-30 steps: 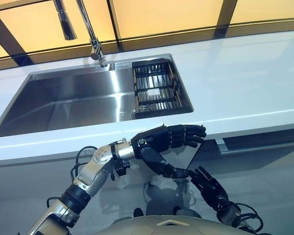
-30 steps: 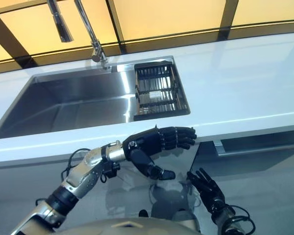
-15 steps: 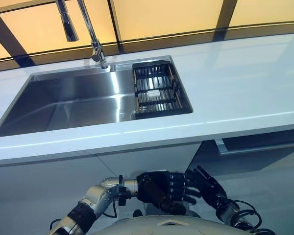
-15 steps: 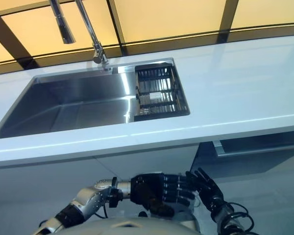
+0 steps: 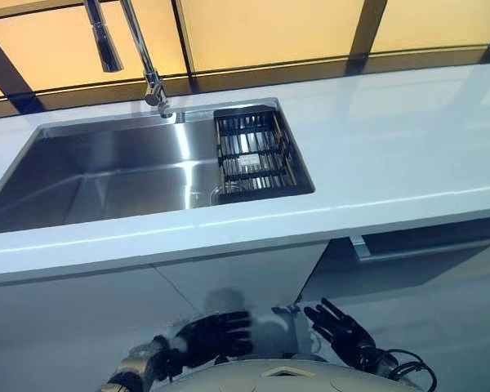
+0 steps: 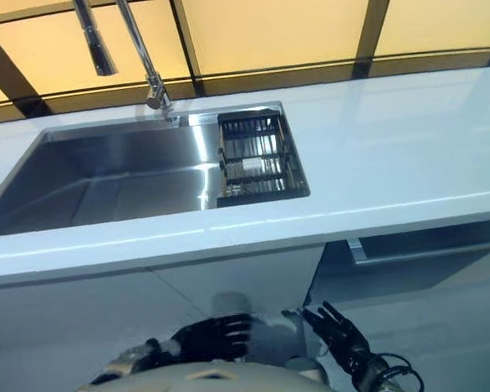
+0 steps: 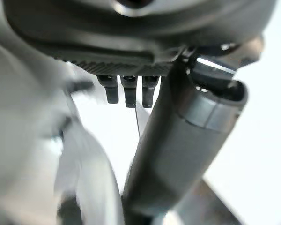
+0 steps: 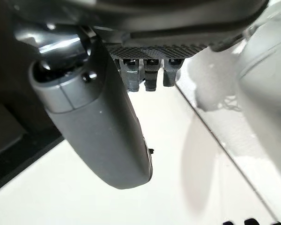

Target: Pick up plates and place into dishwasher.

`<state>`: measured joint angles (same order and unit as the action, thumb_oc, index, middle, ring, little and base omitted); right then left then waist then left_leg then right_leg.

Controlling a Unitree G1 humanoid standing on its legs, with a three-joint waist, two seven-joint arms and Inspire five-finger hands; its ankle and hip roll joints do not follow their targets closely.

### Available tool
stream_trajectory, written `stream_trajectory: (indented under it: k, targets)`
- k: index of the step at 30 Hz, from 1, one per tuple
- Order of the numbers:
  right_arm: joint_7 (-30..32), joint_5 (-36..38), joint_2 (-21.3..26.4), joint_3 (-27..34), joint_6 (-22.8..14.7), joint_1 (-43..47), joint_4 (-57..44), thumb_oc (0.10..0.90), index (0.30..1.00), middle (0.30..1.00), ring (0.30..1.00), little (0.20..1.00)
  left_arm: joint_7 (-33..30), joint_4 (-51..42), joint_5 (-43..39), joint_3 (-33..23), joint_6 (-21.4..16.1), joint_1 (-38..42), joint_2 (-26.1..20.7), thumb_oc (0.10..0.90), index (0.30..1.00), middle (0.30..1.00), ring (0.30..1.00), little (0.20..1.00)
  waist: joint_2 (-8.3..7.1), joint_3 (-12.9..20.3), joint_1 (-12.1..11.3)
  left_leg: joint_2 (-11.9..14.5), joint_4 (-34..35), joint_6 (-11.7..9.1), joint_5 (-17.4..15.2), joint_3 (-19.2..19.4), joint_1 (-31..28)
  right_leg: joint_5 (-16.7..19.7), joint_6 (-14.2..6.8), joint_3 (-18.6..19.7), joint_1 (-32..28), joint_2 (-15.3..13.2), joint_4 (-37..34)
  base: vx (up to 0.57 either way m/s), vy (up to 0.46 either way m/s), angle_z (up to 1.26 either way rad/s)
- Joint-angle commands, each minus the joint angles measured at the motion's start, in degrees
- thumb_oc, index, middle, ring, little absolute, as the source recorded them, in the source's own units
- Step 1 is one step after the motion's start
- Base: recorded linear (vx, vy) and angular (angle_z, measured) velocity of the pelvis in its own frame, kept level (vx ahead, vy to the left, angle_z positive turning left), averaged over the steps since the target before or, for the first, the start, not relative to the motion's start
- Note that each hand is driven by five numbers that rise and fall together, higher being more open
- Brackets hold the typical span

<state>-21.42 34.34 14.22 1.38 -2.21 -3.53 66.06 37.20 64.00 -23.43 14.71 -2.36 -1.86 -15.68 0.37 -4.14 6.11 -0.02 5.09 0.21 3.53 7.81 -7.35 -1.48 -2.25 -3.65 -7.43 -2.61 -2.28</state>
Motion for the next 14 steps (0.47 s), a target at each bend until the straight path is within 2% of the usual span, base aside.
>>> stream_trajectory:
  k: [1, 2, 3, 4, 5, 6, 7, 11, 14]
  targets:
    - [-0.85, -3.25, -0.88, 0.26, -0.77, 3.26, 1.26, 0.800, 0.900, 0.900, 0.900, 0.900, -9.01, 6.55, 5.00, -4.94, -4.37, 1.24, 1.97, 0.800, 0.900, 0.900, 0.900, 0.900, 0.54, -0.98, -1.44, -4.18, -1.82, 3.16, -6.67, -2.12, -0.26, 0.03, -0.55, -1.25, 2.90, 4.41, 2.23, 0.02, -0.039, 0.07]
    - [-0.46, -4.30, -1.22, 0.06, -0.59, 2.99, 1.74, 0.800, 0.900, 0.900, 0.900, 0.900, -12.29, 7.51, 5.18, -6.21, -3.62, 0.90, 2.07, 0.800, 0.900, 0.900, 0.900, 0.900, 0.48, -0.94, -1.54, -4.18, -1.83, 3.15, -6.65, -2.24, -0.24, -0.11, -0.48, -1.42, 2.79, 4.41, 2.17, 0.00, 0.000, 0.00]
    - [-0.46, -4.30, -1.22, 0.06, -0.59, 2.99, 1.74, 0.800, 0.900, 0.900, 0.900, 0.900, -12.29, 7.51, 5.18, -6.21, -3.62, 0.90, 2.07, 0.800, 0.900, 0.900, 0.900, 0.900, 0.48, -0.94, -1.54, -4.18, -1.83, 3.15, -6.65, -2.24, -0.24, -0.11, -0.48, -1.42, 2.79, 4.41, 2.17, 0.00, 0.000, 0.00]
    - [0.19, -6.09, -1.99, -0.13, -0.92, 2.38, 3.23, 0.800, 0.900, 0.900, 0.900, 0.900, -18.92, 10.06, 6.73, -10.09, -2.84, 0.12, 2.33, 0.800, 0.900, 0.900, 0.900, 0.900, 0.40, -0.89, -1.93, -4.20, -2.22, 3.00, -6.72, -2.60, -0.04, -0.44, -0.33, -1.92, 2.48, 4.26, 2.06, 0.00, 0.000, 0.00]
    - [0.19, -6.09, -1.99, -0.13, -0.92, 2.38, 3.23, 0.800, 0.900, 0.900, 0.900, 0.900, -18.92, 10.06, 6.73, -10.09, -2.84, 0.12, 2.33, 0.800, 0.900, 0.900, 0.900, 0.900, 0.40, -0.89, -1.93, -4.20, -2.22, 3.00, -6.72, -2.60, -0.04, -0.44, -0.33, -1.92, 2.48, 4.26, 2.06, 0.02, 0.003, 0.05]
    - [1.01, -7.39, -2.53, -0.34, -0.97, 1.94, 3.83, 0.800, 0.900, 0.900, 0.900, 0.900, -23.71, 11.20, 7.36, -11.91, -1.58, -0.46, 2.73, 0.800, 0.900, 0.900, 0.900, 0.900, 0.46, -0.97, -2.12, -4.22, -2.59, 2.89, -6.75, -2.86, 0.17, -0.73, -0.19, -2.17, 2.40, 4.18, 2.19, 0.00, 0.013, 0.07]
    - [1.54, -8.86, -2.69, -0.34, -1.05, 1.71, 4.30, 0.800, 0.900, 0.900, 0.900, 0.900, -25.81, 11.86, 6.24, -13.09, -0.53, -0.67, 3.02, 0.800, 0.900, 0.900, 0.900, 0.900, 0.53, -1.09, -2.28, -4.25, -2.83, 2.84, -6.75, -3.00, 0.34, -0.85, -0.13, -2.36, 2.42, 4.09, 2.31, 0.00, 0.016, 0.13]
    - [3.10, -12.59, -2.67, -0.68, -0.86, 1.30, 5.21, 0.800, 0.900, 0.900, 0.900, 0.900, -30.36, 12.67, 3.98, -15.85, 1.42, -1.59, 3.96, 0.800, 0.900, 0.900, 0.900, 0.900, 0.60, -1.46, -2.59, -4.24, -3.42, 2.60, -7.01, -3.46, 0.69, -1.39, 0.07, -3.14, 2.32, 3.84, 2.58, -0.01, 0.016, 0.12]
    - [3.53, -12.29, -2.64, -0.67, -0.76, 1.17, 5.24, 0.800, 0.900, 0.900, 0.900, 0.900, -32.83, 12.12, 2.26, -16.56, 1.14, -1.44, 4.82, 0.800, 0.900, 0.900, 0.900, 0.900, 0.49, -1.71, -2.73, -4.22, -3.84, 2.48, -7.26, -3.60, 0.80, -1.76, 0.19, -3.56, 2.20, 3.70, 2.80, 0.00, 0.006, 0.07]
